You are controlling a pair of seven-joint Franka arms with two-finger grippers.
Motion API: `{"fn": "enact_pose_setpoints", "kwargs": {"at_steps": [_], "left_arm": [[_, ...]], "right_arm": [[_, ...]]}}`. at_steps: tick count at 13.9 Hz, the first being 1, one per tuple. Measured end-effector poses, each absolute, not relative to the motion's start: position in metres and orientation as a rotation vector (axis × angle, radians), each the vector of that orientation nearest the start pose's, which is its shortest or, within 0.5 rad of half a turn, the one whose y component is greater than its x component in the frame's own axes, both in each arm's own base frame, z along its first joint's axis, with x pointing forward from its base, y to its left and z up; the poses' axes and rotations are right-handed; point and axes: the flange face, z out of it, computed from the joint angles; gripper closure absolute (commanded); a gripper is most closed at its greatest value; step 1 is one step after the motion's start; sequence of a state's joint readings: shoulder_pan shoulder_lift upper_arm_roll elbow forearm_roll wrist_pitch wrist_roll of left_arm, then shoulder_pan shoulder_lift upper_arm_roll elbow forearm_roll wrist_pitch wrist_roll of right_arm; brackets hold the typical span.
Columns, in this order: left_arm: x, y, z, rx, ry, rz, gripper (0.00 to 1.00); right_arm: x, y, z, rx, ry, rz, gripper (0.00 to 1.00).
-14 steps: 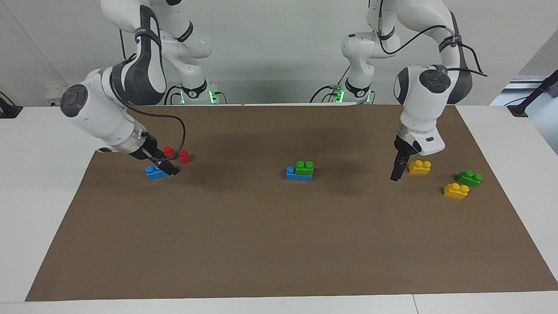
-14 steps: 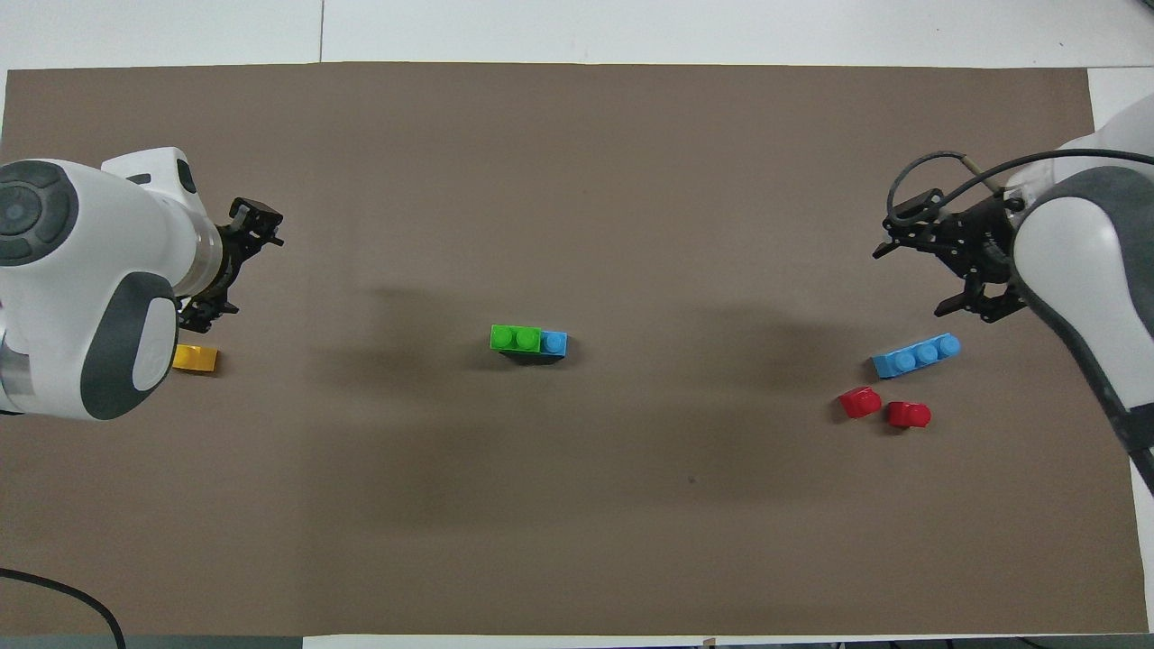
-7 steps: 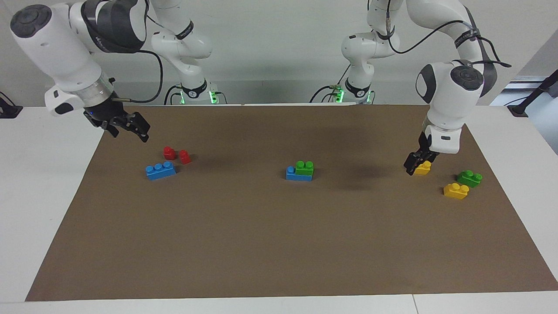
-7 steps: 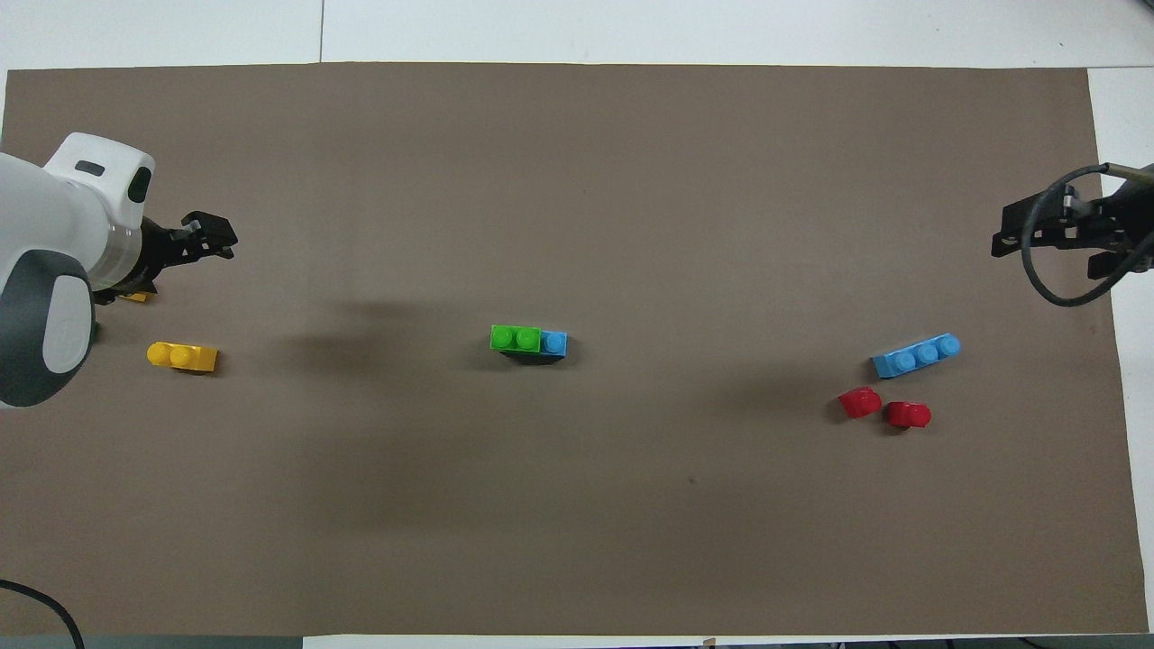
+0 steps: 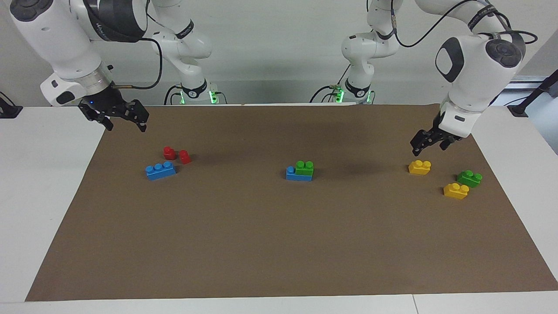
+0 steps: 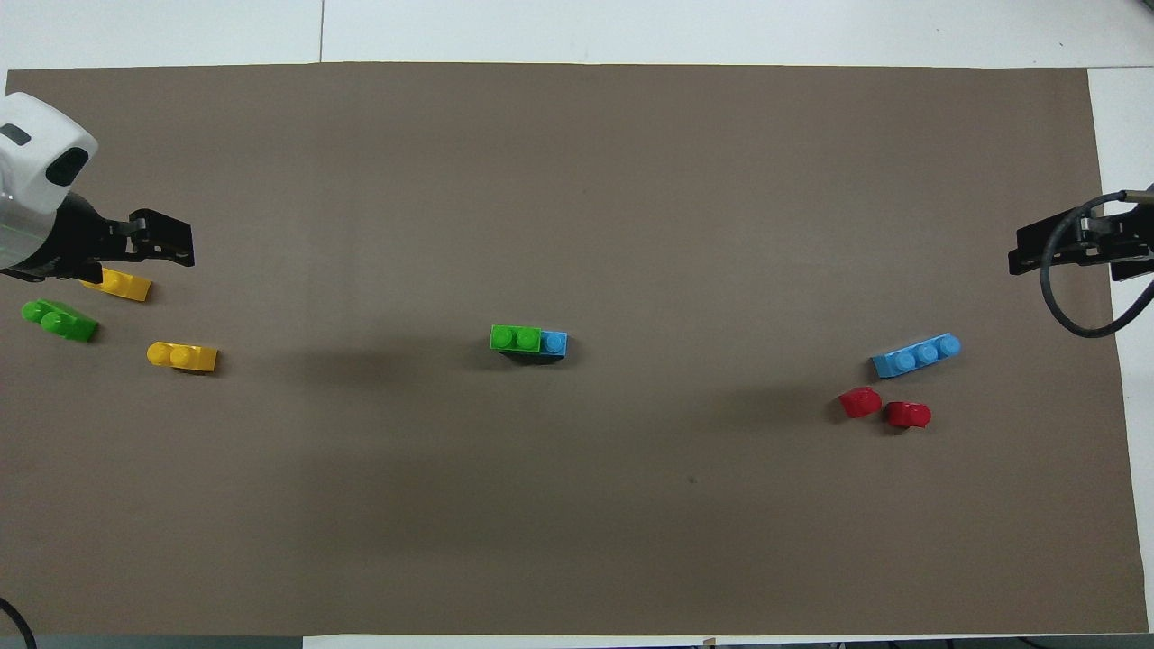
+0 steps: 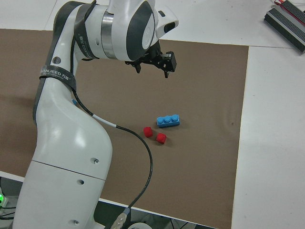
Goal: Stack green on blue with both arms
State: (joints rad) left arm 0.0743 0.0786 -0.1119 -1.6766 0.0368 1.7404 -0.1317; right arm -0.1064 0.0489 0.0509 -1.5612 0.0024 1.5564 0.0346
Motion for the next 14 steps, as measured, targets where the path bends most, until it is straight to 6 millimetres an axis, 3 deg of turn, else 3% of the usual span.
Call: {"fn": "enact_pose_setpoints", "kwargs": {"at_steps": [7, 14], "left_arm": [[0.571, -0.022, 0.608, -3.131, -0.089, 0.09, 0.0], [0.566, -0.025, 0.61, -3.143, -0.084, 0.156, 0.0]], "right_arm": [[0.566, -0.033, 0.6, -3.158, 0.138, 0.085, 0.01], [0.566, -0.032, 0.6, -3.158, 0.127, 0.085, 0.01]]}}
